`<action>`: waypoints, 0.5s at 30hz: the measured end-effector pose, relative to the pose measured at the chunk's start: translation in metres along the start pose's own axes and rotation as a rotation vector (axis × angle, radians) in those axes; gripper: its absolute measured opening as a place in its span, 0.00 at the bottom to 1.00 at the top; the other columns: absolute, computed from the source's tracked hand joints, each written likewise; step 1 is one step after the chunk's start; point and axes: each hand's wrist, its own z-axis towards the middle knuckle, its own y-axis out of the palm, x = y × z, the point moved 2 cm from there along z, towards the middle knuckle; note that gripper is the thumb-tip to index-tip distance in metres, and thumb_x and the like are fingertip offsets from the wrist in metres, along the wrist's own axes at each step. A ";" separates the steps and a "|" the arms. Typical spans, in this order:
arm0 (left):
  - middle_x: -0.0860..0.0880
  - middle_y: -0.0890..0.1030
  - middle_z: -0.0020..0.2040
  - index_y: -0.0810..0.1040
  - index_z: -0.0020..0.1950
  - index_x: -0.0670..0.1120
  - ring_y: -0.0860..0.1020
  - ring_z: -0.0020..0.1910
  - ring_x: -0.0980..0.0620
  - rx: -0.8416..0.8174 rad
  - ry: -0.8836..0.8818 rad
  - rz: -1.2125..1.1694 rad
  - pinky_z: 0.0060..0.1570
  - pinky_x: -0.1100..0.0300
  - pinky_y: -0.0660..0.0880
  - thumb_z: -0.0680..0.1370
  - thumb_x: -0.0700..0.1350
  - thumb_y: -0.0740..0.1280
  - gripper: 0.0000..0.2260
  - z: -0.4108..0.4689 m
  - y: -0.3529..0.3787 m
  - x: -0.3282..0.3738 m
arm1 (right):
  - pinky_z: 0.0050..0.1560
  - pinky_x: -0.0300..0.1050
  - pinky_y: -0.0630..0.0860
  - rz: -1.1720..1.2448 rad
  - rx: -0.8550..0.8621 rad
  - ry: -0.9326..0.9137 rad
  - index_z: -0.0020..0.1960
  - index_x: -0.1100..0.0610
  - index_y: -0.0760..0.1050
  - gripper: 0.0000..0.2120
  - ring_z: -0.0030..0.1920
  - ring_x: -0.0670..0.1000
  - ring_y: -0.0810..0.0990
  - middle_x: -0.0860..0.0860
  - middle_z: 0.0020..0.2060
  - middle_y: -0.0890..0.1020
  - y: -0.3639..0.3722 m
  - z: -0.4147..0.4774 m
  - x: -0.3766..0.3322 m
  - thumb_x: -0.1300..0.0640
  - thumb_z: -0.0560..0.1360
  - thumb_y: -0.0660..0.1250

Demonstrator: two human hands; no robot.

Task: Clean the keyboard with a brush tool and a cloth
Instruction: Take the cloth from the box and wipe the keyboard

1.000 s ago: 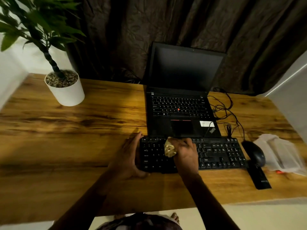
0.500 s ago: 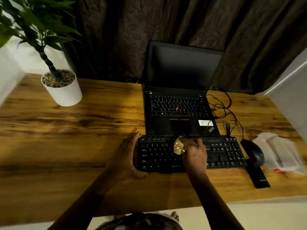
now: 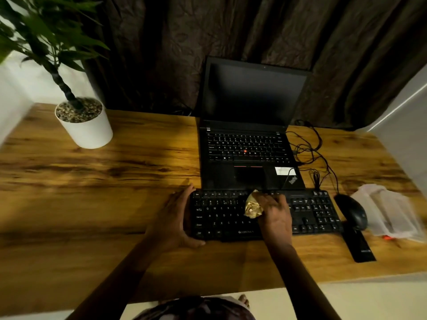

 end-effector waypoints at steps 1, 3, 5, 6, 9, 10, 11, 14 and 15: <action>0.54 0.55 0.80 0.39 0.80 0.56 0.54 0.76 0.56 0.001 -0.007 0.009 0.75 0.50 0.58 0.54 0.72 0.76 0.66 0.000 0.001 -0.001 | 0.45 0.47 0.72 0.003 -0.003 -0.001 0.61 0.52 0.80 0.30 0.49 0.56 0.74 0.51 0.53 0.85 0.000 0.001 0.004 0.72 0.62 0.75; 0.52 0.55 0.80 0.38 0.80 0.57 0.55 0.77 0.51 -0.008 -0.018 0.012 0.75 0.47 0.60 0.54 0.72 0.76 0.67 0.001 0.002 -0.003 | 0.46 0.46 0.69 0.000 0.000 0.033 0.61 0.51 0.80 0.29 0.50 0.56 0.74 0.50 0.53 0.85 -0.002 0.003 0.018 0.71 0.64 0.74; 0.52 0.55 0.80 0.38 0.80 0.58 0.55 0.78 0.50 -0.011 -0.019 0.013 0.75 0.46 0.60 0.54 0.72 0.76 0.66 0.000 0.003 -0.003 | 0.46 0.47 0.67 -0.024 0.009 0.091 0.60 0.51 0.80 0.26 0.49 0.57 0.74 0.50 0.53 0.85 -0.004 0.005 0.031 0.70 0.66 0.73; 0.52 0.55 0.80 0.38 0.80 0.58 0.55 0.78 0.51 -0.008 -0.016 0.015 0.75 0.46 0.60 0.54 0.72 0.76 0.66 0.000 0.002 -0.003 | 0.46 0.48 0.68 -0.024 0.011 0.116 0.60 0.51 0.80 0.25 0.48 0.57 0.74 0.50 0.53 0.85 -0.005 0.006 0.032 0.70 0.66 0.72; 0.53 0.57 0.79 0.39 0.80 0.57 0.56 0.76 0.52 -0.004 -0.004 0.011 0.74 0.51 0.60 0.54 0.70 0.77 0.66 0.000 0.001 -0.001 | 0.45 0.49 0.72 -0.005 0.026 0.094 0.60 0.52 0.80 0.27 0.49 0.57 0.74 0.51 0.53 0.85 -0.004 0.003 0.024 0.71 0.65 0.73; 0.53 0.57 0.79 0.40 0.80 0.56 0.57 0.76 0.53 -0.005 0.001 0.003 0.74 0.52 0.59 0.54 0.70 0.77 0.66 0.001 0.000 -0.001 | 0.44 0.49 0.73 -0.003 0.024 0.057 0.61 0.53 0.80 0.29 0.49 0.56 0.73 0.51 0.53 0.85 -0.003 0.001 0.021 0.72 0.63 0.73; 0.53 0.58 0.79 0.40 0.80 0.56 0.57 0.76 0.53 -0.005 0.007 -0.005 0.74 0.53 0.58 0.54 0.69 0.78 0.66 0.001 0.000 0.000 | 0.43 0.48 0.73 -0.005 0.023 0.026 0.61 0.53 0.80 0.30 0.49 0.56 0.73 0.51 0.53 0.85 -0.003 0.000 0.021 0.73 0.62 0.74; 0.53 0.57 0.79 0.41 0.80 0.55 0.56 0.75 0.55 -0.001 0.011 -0.007 0.73 0.55 0.57 0.54 0.68 0.78 0.66 0.000 -0.001 0.001 | 0.43 0.48 0.72 -0.019 0.058 0.057 0.60 0.54 0.81 0.28 0.49 0.57 0.73 0.53 0.51 0.86 -0.008 0.003 0.035 0.73 0.63 0.74; 0.54 0.57 0.79 0.40 0.80 0.55 0.56 0.75 0.55 0.000 0.007 -0.003 0.73 0.55 0.57 0.54 0.69 0.78 0.66 -0.001 0.000 0.001 | 0.43 0.49 0.72 -0.017 0.073 0.088 0.59 0.54 0.81 0.27 0.49 0.58 0.73 0.53 0.50 0.86 -0.010 0.004 0.040 0.72 0.63 0.74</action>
